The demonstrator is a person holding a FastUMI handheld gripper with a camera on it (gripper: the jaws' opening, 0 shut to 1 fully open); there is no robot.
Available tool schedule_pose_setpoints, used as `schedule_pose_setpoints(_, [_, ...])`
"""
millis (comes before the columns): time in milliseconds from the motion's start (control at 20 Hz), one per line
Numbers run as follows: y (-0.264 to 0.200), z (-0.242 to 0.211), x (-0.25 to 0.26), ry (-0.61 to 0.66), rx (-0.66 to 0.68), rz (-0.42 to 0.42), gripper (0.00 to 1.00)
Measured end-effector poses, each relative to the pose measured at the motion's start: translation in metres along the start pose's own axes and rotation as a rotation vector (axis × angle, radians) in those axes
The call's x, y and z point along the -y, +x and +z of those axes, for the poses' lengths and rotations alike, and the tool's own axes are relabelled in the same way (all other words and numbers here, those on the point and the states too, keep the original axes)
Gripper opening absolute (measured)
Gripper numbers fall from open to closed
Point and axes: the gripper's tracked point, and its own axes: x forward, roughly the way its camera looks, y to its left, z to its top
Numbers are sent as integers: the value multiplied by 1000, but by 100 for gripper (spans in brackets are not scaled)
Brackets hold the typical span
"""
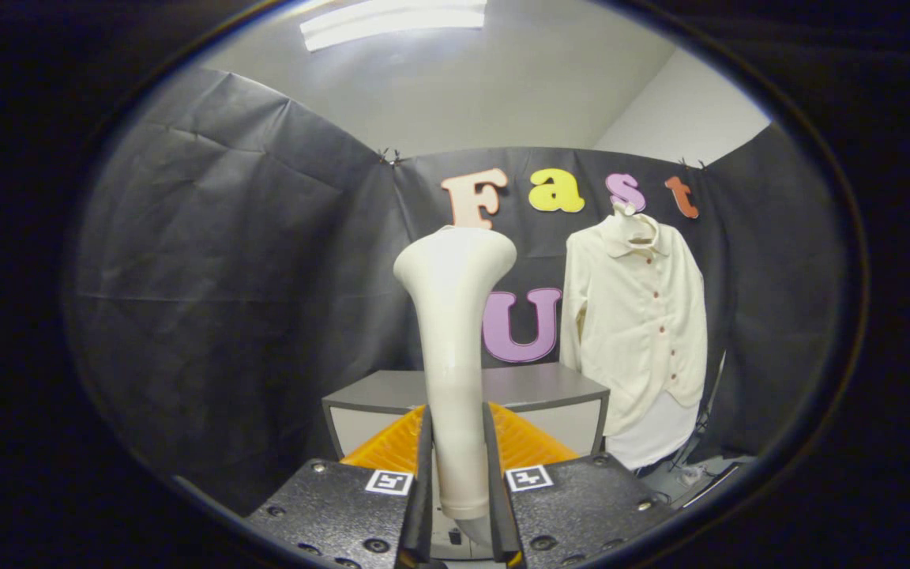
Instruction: Iron the clothes twice with a garment steamer, once on the left side and once on the right side.
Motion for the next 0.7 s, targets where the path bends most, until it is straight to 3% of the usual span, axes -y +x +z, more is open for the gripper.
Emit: schedule_pose_setpoints(700, [-3,0,31,-20,8,-72,29])
